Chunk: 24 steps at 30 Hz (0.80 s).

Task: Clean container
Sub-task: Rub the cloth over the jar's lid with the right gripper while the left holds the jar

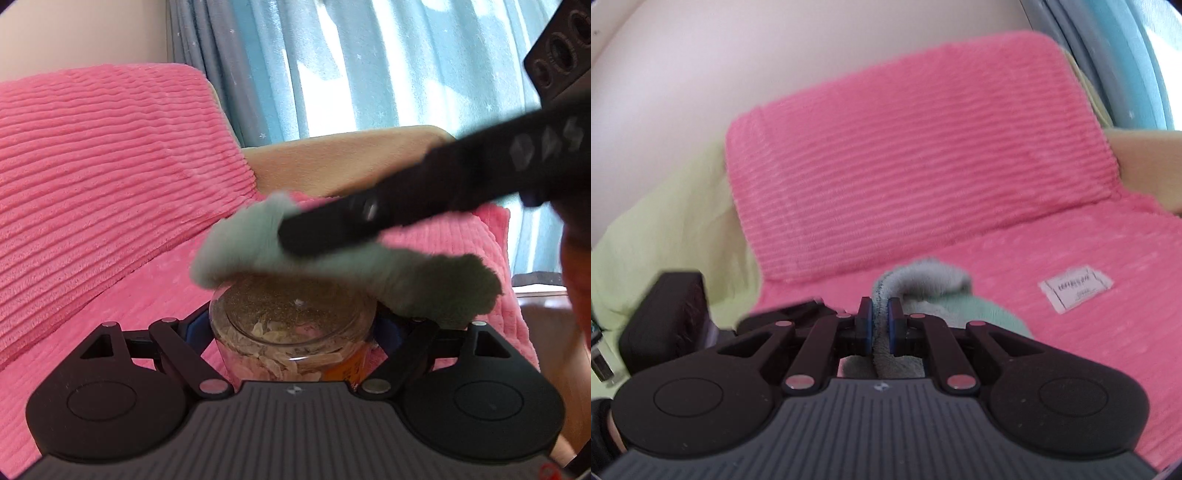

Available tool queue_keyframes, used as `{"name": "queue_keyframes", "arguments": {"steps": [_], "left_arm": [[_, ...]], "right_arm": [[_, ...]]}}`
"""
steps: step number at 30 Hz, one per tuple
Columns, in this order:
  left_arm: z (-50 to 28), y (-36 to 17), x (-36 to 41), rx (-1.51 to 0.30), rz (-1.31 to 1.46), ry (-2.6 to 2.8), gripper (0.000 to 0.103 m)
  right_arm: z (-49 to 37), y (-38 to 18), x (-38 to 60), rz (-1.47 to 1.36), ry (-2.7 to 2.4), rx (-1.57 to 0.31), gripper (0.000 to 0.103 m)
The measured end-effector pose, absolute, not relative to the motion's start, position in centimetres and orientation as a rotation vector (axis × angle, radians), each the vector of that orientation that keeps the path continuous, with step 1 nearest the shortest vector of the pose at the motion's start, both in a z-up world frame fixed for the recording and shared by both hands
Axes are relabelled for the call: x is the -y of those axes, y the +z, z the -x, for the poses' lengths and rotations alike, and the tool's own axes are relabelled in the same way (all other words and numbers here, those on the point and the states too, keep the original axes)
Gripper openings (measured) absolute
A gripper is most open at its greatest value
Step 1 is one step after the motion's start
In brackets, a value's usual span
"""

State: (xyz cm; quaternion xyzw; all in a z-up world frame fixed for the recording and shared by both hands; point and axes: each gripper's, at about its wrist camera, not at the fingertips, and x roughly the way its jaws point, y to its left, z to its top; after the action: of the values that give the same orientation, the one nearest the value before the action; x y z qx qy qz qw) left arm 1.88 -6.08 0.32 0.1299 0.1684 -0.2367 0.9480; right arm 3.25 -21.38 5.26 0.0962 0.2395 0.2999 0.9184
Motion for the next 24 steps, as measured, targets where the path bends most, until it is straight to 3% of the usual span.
{"name": "queue_keyframes", "arguments": {"steps": [12,24], "left_arm": [[-2.1,-0.1,6.2,-0.331,-0.262,-0.478,0.085],[-2.5,-0.2,5.8,-0.342,-0.231,-0.471,0.085]], "right_arm": [[-4.6,3.8,22.4,-0.385,0.712,-0.661,0.006],[-6.0,4.0,19.7,-0.304,0.681,-0.601,0.005]]}}
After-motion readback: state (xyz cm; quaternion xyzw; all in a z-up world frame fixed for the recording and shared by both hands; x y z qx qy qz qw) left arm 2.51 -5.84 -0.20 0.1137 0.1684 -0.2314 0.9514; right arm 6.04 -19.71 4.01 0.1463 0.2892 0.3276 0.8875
